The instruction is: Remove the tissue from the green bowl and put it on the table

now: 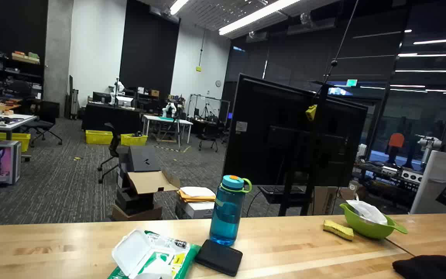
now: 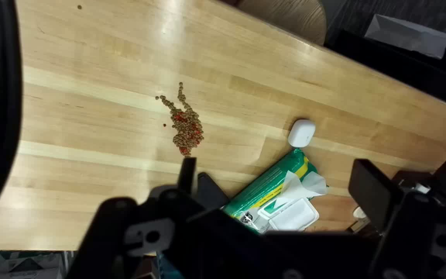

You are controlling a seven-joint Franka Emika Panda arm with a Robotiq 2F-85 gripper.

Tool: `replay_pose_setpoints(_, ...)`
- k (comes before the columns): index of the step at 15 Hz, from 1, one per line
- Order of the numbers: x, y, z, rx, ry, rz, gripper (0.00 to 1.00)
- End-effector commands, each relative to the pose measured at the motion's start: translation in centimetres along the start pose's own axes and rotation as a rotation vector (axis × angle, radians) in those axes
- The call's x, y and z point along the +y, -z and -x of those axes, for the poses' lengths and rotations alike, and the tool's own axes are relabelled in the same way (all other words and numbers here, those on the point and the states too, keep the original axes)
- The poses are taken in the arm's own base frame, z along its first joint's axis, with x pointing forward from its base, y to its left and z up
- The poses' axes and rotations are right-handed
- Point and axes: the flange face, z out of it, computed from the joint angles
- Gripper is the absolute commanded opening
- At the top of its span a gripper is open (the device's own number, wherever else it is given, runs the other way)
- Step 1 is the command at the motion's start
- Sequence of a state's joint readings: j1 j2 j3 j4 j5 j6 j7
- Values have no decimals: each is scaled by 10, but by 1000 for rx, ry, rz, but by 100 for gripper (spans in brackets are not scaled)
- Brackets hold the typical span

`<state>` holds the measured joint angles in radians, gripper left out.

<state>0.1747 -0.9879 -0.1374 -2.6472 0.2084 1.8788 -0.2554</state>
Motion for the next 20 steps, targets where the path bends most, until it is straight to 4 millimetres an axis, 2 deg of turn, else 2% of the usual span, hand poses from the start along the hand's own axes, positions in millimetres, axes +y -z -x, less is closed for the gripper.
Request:
replay_pose_setpoints(1, 0, 1, 0, -1, 0, 0, 100)
replay_pose_setpoints(5, 0, 1, 0, -1, 0, 0, 100)
replay_pose_setpoints(9, 15, 5, -2, 4, -7, 31, 100)
replay_pose_setpoints(13, 51, 12, -5, 23, -8, 81, 100)
replay_pose_setpoints(20, 136, 39, -13, 87, -2, 149, 100)
